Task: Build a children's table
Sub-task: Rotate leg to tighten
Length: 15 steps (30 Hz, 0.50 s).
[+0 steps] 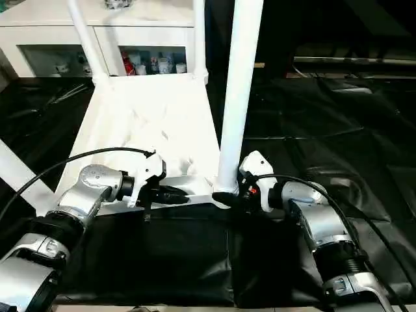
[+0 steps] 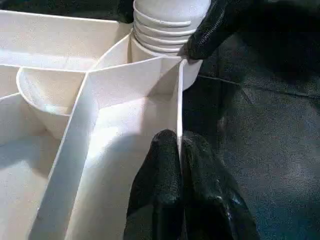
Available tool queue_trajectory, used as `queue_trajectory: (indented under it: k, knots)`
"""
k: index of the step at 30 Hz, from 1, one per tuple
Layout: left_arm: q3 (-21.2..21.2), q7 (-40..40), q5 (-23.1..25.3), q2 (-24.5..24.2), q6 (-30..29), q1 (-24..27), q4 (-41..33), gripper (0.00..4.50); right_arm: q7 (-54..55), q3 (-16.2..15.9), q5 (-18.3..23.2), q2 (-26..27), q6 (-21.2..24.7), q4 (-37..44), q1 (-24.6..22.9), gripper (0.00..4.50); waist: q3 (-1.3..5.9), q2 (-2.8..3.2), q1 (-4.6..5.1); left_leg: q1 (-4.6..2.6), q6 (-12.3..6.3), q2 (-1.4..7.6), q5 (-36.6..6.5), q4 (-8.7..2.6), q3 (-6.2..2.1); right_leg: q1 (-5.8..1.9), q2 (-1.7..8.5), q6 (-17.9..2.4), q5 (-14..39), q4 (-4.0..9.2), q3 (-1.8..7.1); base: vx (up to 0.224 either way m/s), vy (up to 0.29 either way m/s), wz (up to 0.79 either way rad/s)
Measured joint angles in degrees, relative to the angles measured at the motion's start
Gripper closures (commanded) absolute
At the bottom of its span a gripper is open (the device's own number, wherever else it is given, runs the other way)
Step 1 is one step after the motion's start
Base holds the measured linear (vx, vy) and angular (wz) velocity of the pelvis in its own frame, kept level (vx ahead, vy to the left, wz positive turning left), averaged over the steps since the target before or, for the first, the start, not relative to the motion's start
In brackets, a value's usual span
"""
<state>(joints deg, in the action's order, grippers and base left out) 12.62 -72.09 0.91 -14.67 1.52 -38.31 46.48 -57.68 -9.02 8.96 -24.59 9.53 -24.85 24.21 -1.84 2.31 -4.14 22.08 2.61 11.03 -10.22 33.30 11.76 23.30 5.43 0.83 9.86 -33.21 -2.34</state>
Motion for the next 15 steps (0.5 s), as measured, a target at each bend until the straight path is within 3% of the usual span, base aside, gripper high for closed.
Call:
queue_trajectory:
  k: [3, 7, 11, 15]
  knots:
    - [0.1, 4.4, 1.4, 1.4, 1.7, -0.3, 1.1, 4.50, 4.8, 1.0, -0.7, 1.7, -1.5, -2.5, 0.2, 1.73, 0.01, -0.01, 0.36, -0.07, 0.00, 0.00, 0.0, 0.10, -0.02, -0.09, 0.00, 0.0, 0.0, -0.04, 0.01, 0.000, 0.000, 0.00]
    - [0.5, 18.1, 5.2, 6.6, 3.5, -3.0, 5.7, 4.50, 19.9, 5.6, -1.9, 7.5, -2.3, -9.2, 2.9, 1.74, 0.00, -0.10, 0.99, -0.22, 0.02, -0.02, 0.0, 0.25, -0.05, -0.27, 0.01, 0.0, -0.1, -0.03, 0.06, 0.000, 0.000, 0.00]
    - [0.2, 28.2, 6.5, 11.1, 0.8, -4.8, 8.4, 4.50, 35.5, 8.4, -3.0, 13.2, -2.1, -13.8, 5.7, 1.74, 0.05, -0.15, 1.74, -0.31, 0.02, -0.07, 0.0, 0.24, -0.06, -0.39, 0.02, 0.2, 0.0, 0.08, 0.10, 0.000, 0.000, 0.00]
    - [0.2, 34.2, 7.9, 14.3, -0.4, -5.9, 10.4, 4.50, 43.1, 9.5, -4.2, 16.5, -2.2, -17.0, 8.0, 1.74, 0.15, -0.21, 1.94, -0.54, 0.02, -0.17, 0.0, 0.23, -0.11, -0.69, 0.08, 0.2, 0.1, 0.15, 0.11, 0.000, 0.000, 0.00]
